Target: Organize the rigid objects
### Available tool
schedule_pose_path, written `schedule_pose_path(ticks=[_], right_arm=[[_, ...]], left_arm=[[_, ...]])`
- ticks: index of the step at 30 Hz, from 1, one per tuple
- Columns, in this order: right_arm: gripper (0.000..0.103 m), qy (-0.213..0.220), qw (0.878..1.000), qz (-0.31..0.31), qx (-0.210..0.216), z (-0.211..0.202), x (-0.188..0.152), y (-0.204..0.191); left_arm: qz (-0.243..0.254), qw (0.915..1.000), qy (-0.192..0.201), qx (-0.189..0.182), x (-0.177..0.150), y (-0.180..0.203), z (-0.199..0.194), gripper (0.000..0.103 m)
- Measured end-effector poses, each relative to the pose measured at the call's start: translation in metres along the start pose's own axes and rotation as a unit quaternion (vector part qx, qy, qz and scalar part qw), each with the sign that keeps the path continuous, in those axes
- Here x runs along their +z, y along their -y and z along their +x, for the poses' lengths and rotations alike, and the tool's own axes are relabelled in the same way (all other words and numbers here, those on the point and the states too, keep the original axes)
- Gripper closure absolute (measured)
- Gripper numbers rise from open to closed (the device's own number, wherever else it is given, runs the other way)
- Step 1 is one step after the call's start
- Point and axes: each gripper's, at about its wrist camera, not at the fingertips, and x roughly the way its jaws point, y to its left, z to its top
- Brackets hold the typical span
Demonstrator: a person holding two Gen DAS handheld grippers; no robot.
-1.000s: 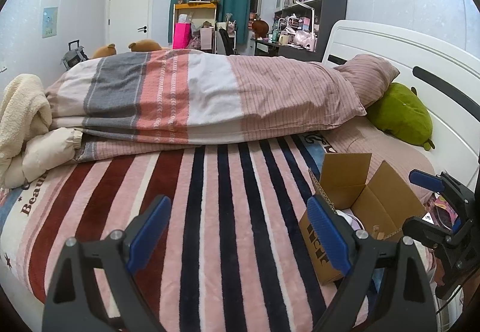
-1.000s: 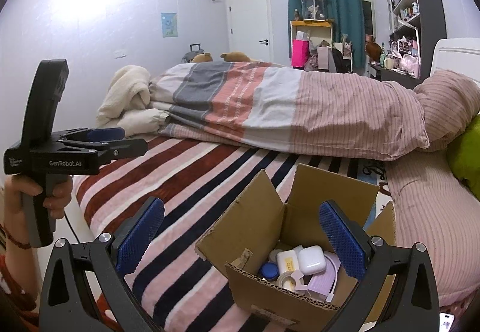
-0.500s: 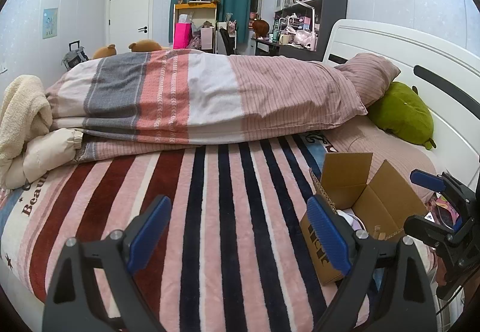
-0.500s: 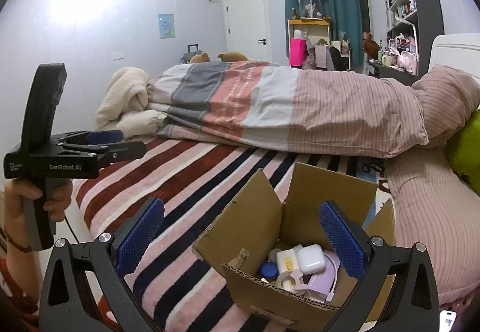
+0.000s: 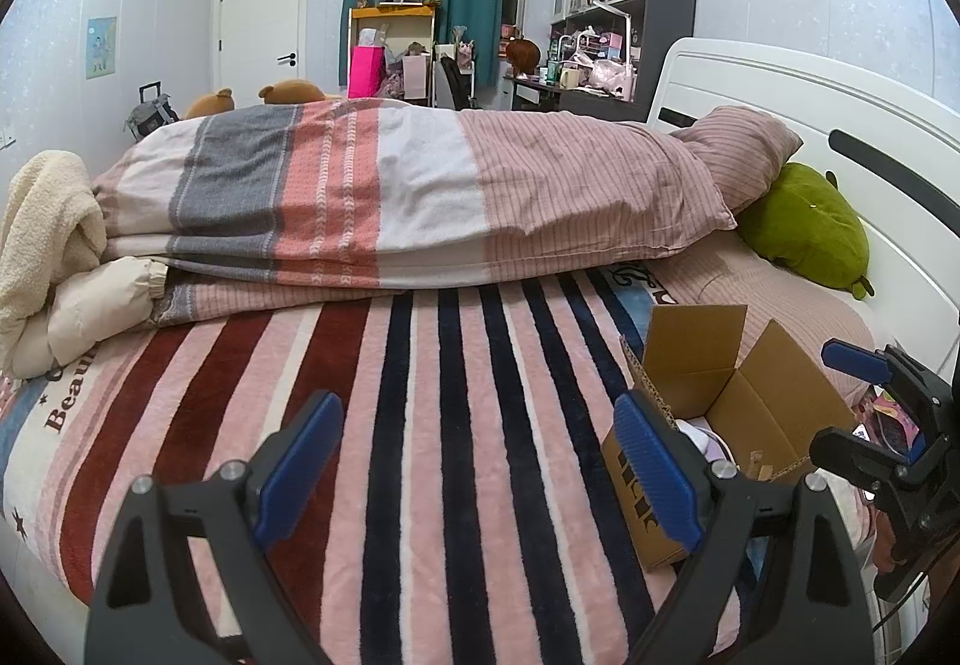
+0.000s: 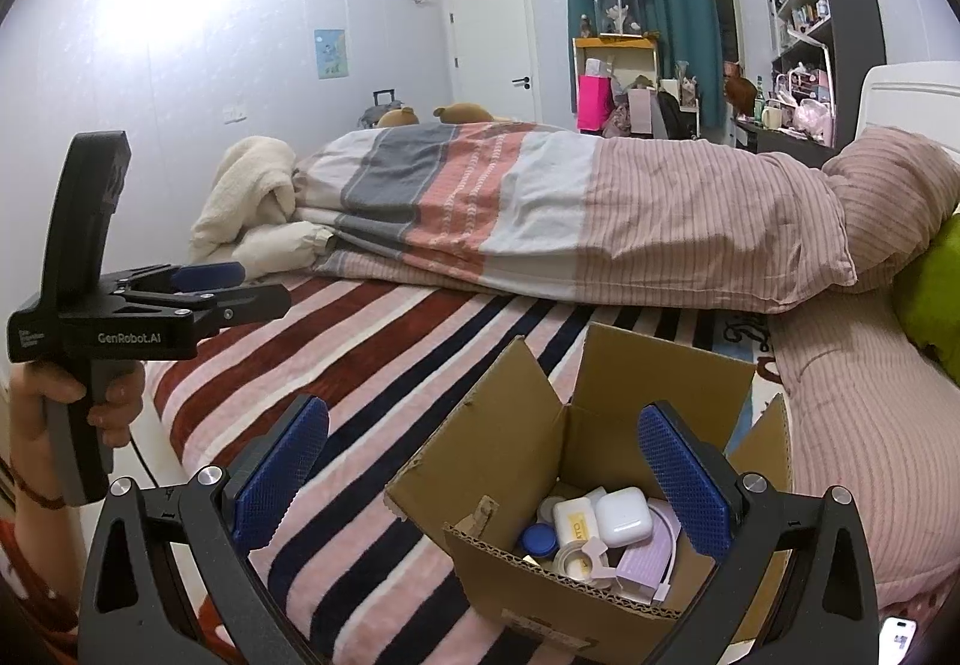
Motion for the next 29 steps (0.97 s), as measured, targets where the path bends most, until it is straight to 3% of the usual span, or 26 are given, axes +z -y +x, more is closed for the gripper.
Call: schedule_pose_path(ticks=[29], right_arm=[[0.000, -0.001, 1.000, 0.007, -0.003, 0.0003, -0.0024, -0.0029]], left_arm=[[0.000, 1.0000, -0.002, 0.001, -0.0010, -0.0026, 0.0005, 0.012]])
